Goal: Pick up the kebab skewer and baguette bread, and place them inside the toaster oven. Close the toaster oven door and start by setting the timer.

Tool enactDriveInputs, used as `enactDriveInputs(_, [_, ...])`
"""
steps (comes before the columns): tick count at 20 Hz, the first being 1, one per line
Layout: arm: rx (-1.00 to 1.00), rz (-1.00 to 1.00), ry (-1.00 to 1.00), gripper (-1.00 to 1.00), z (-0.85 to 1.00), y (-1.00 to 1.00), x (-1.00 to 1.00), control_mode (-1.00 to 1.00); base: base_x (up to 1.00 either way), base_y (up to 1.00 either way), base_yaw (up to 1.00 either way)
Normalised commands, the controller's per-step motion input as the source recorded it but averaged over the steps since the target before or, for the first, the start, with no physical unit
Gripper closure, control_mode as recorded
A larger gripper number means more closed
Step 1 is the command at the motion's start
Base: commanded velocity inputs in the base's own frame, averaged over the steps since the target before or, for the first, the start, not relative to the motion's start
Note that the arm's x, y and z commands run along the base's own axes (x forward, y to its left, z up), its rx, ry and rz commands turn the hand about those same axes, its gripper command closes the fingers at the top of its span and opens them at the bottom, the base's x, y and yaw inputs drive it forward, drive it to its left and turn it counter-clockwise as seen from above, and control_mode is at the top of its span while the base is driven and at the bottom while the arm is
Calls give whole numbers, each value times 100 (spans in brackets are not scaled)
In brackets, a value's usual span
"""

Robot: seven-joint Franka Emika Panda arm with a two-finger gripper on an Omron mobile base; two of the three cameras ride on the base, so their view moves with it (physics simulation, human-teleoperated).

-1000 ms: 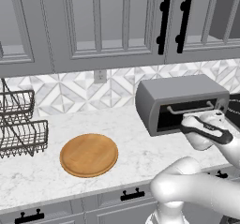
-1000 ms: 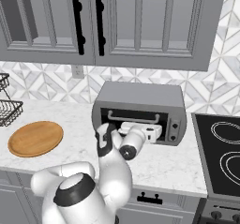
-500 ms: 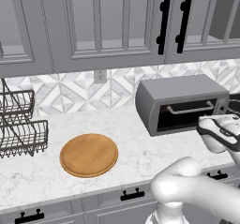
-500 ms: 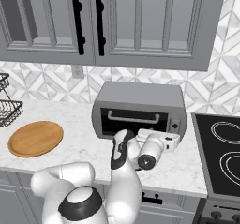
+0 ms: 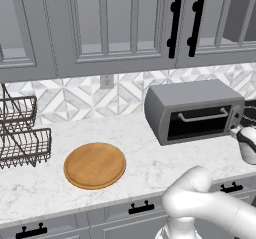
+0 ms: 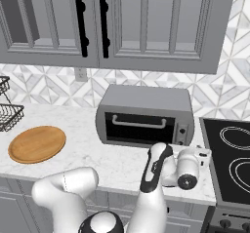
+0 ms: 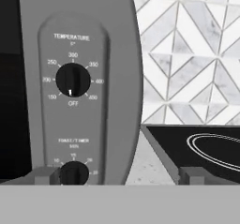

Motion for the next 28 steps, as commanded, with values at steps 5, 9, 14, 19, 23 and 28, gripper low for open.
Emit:
enactDriveInputs(5, [0, 2, 0, -100, -14, 11, 2, -100, 0, 0, 0])
enactDriveInputs(9, [0, 3, 2, -100, -1, 37, 0, -100, 0, 0, 0])
enactDriveInputs(14, [0, 0, 1, -100, 0, 28, 6, -100, 0, 0, 0])
enactDriveInputs(19, [0, 0, 0, -100, 0, 4, 22, -100, 0, 0, 0])
enactDriveInputs(23, [0, 0, 0, -100, 0, 0, 15, -100, 0, 0, 0])
enactDriveInputs(28, [0, 0, 1, -100, 0, 0, 0, -100, 0, 0, 0])
